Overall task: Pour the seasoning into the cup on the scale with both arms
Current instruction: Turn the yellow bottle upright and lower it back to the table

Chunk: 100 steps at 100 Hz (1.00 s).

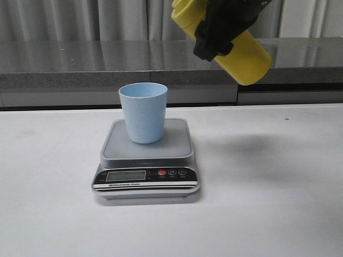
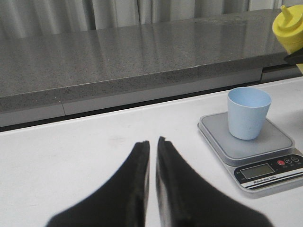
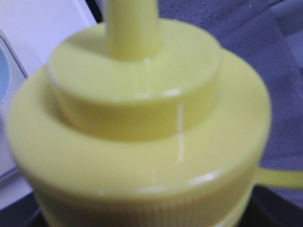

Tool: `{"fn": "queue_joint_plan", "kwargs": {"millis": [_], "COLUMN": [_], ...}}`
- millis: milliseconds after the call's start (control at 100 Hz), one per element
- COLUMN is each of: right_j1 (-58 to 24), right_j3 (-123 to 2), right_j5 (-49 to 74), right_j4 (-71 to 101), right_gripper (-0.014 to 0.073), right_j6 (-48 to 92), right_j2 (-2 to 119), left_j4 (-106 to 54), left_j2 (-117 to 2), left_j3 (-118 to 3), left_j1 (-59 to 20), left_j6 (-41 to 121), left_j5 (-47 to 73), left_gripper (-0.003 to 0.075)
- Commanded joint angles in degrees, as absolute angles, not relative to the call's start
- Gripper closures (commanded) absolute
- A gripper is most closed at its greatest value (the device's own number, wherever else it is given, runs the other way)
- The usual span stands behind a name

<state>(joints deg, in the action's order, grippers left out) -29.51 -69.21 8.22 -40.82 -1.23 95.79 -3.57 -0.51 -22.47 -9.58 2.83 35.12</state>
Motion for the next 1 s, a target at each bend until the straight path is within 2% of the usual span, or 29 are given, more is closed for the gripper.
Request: {"fn": "queue_joint_plan", "kwargs": {"millis": [0, 250, 470, 790, 990], "right_j1": [-26.82, -20.64, -17.93, -17.63, -17.61], "right_j3": [-67.04, -52.59, -44.97, -44.06, -44.06], "right_j5": [-3.98, -30.24, -47.49, -57.26, -56.87], "right_j4": [-34.79, -20.17, -14.78, -14.73, -14.73], "right_gripper": [0.0570, 0.0570, 0.0570, 0.0570, 0.0566], "right_j6": [-1.57, -1.57, -1.62, -6.58, -6.58], "right_j2": [91.53, 92.02, 96.43, 105.06, 106.30], "left_j4": [-4.07, -4.07, -4.07, -4.07, -4.07], "left_j2": [-1.25, -1.25, -1.25, -1.25, -1.25], "left_j3": [-23.88, -23.88, -23.88, -23.88, -23.88], "left_j1": [-9.49, -9.49, -9.49, -9.49, -9.49], "left_j6": [2.16, 2.16, 2.16, 2.16, 2.16], "left_j5": [30.88, 30.88, 30.88, 30.88, 30.88], "left_gripper": [0.0682, 0.0682, 0.0682, 0.0682, 0.0682]}}
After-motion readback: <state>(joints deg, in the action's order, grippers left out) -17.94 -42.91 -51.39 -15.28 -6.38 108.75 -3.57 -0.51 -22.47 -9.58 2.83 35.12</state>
